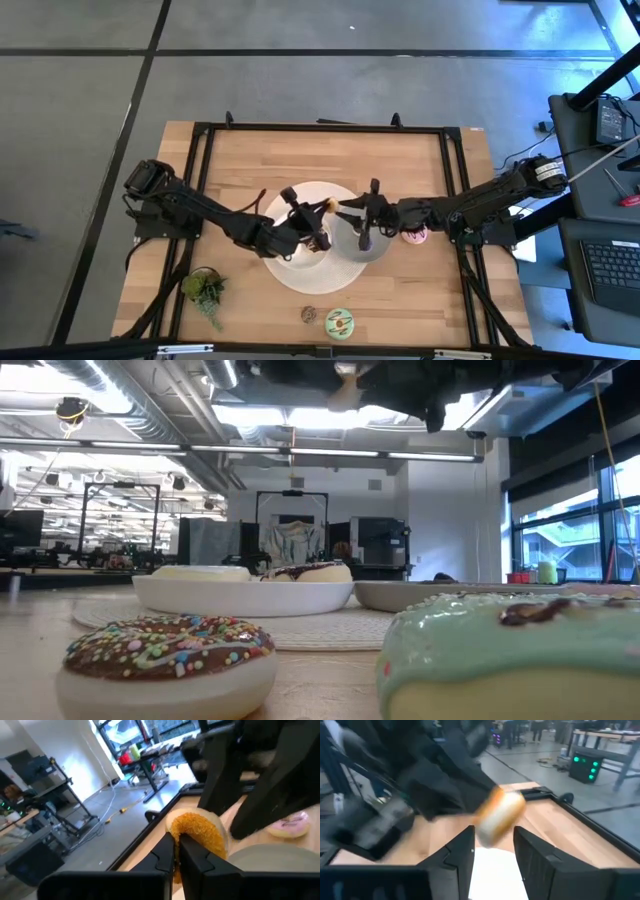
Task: Pick & Place donuts
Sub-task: Put the small orange donut on the gray plate
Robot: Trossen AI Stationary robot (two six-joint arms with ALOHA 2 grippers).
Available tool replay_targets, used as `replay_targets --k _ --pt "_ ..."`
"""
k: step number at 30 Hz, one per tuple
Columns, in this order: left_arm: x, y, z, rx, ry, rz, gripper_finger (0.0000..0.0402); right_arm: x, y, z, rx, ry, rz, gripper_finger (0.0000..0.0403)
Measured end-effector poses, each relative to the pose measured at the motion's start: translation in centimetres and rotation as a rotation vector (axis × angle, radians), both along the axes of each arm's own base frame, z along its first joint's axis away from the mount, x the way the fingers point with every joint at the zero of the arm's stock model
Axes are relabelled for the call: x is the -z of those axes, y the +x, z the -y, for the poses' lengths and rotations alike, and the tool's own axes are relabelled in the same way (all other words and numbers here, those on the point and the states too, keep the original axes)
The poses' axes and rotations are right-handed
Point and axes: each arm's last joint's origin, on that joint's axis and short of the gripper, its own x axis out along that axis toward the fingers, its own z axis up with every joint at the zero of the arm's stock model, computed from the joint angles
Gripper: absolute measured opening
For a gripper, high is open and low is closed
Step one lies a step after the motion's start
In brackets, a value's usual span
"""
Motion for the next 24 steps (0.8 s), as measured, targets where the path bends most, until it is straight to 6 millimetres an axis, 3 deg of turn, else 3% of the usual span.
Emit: replay_targets --k 6,16,24 --pt "-0.26 -0.03 0.36 0.016 0.018 0.002 0.0013 0.09 0.01 -0.06 -0.019 0.004 -0.007 0.0124" --pt "-0.2 0.11 0.12 0.037 0.013 -0.004 0.0031 0.11 0.04 -0.11 -0.056 -0.021 -0.015 0.0015" --pt "-0.07 0.06 0.22 0.047 0.017 -0.02 0.0058 0.23 0.02 -0.1 -0.049 -0.009 -0.024 0.0022"
